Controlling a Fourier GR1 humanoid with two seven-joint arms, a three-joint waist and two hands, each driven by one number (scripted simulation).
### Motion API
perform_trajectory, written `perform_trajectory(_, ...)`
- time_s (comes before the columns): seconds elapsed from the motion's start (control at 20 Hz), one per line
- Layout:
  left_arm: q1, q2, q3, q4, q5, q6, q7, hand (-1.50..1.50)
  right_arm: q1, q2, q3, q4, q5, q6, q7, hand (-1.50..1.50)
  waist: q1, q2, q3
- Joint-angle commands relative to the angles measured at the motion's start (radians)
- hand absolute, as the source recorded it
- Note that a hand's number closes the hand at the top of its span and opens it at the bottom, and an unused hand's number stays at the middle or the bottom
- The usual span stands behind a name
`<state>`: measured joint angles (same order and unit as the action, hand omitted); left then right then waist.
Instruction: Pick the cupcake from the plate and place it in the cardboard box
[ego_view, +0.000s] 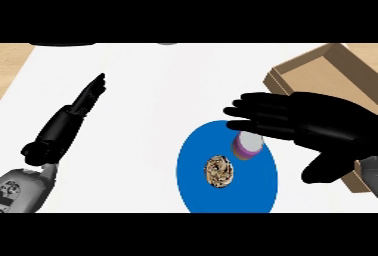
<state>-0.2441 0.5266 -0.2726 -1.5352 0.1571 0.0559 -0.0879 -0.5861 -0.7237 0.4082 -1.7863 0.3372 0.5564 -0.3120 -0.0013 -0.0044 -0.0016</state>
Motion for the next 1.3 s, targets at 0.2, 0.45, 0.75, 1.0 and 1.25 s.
perform_trajectory(0.2, 0.007, -0.037, 0.008, -0.005, -0.033, 0.004, 0.023, 0.0, 0.008, 0.036, 0.139, -0.246, 0.155, 0.138, 0.292, -1.5, -0.004, -0.001, 0.001)
perform_trajectory(0.45, -0.009, -0.052, 0.043, 0.074, -0.07, -0.028, -0.041, 0.0, 0.028, 0.161, 0.214, -0.269, 0.211, 0.23, 0.466, -1.5, 0.0, 0.003, 0.001)
perform_trajectory(0.75, 0.01, -0.044, 0.103, 0.036, -0.047, -0.088, 0.002, 0.0, 0.122, 0.277, 0.306, -0.303, 0.304, 0.283, 0.599, -1.5, 0.002, 0.003, 0.001)
perform_trajectory(1.0, 0.029, -0.12, 0.062, -0.035, -0.132, -0.048, 0.036, 0.0, 0.159, 0.304, 0.321, -0.337, 0.411, 0.298, 0.614, -1.5, 0.003, 0.002, 0.002)
perform_trajectory(1.25, 0.02, -0.12, 0.11, 0.003, -0.142, -0.115, -0.007, 0.0, 0.159, 0.326, 0.332, -0.209, 0.539, 0.197, 0.504, -1.5, 0.003, 0.005, 0.002)
